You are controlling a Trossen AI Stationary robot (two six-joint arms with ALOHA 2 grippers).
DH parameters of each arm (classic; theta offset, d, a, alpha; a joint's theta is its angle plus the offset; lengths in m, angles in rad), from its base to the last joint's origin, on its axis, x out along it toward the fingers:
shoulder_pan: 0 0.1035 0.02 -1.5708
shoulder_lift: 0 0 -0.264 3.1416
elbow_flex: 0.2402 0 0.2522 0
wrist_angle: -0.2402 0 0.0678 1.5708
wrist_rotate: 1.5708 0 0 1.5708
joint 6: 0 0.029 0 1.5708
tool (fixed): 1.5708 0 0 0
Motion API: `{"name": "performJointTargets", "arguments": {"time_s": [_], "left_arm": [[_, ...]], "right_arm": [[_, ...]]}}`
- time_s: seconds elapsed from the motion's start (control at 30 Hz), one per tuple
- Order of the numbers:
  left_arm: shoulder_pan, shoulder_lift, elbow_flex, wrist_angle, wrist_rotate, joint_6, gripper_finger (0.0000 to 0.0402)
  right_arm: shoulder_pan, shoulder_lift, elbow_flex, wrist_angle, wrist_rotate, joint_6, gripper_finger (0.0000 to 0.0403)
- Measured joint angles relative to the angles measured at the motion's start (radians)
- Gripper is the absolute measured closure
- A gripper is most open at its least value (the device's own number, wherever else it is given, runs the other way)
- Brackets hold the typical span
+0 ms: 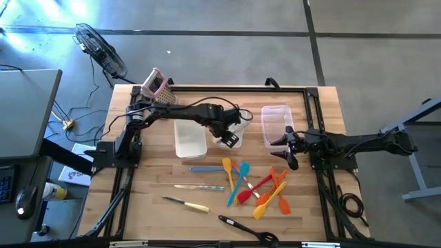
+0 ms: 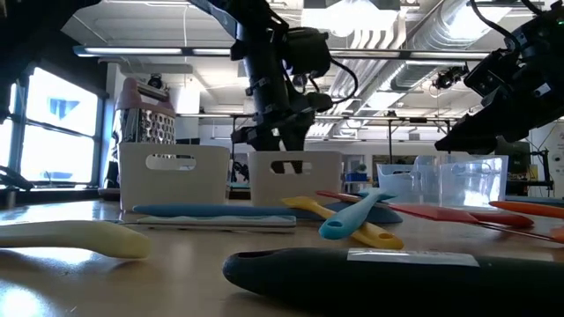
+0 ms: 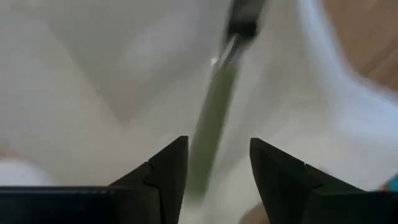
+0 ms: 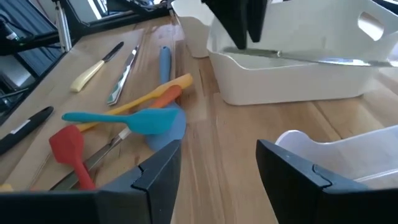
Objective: Pick & Place Kitchen Items
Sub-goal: Put the red spatula into the transparent bin
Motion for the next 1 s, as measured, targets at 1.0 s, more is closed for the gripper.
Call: {"name": "performJointTargets", "arguments": {"time_s": [1.0], "left_arm": [[-0.263,-0.007,0.583,-0.606,-0.116,0.282,0.0229]], "right_arm": [[0.000,0.008,0.000,0.030,0.009,-0.007,0.0202]]}}
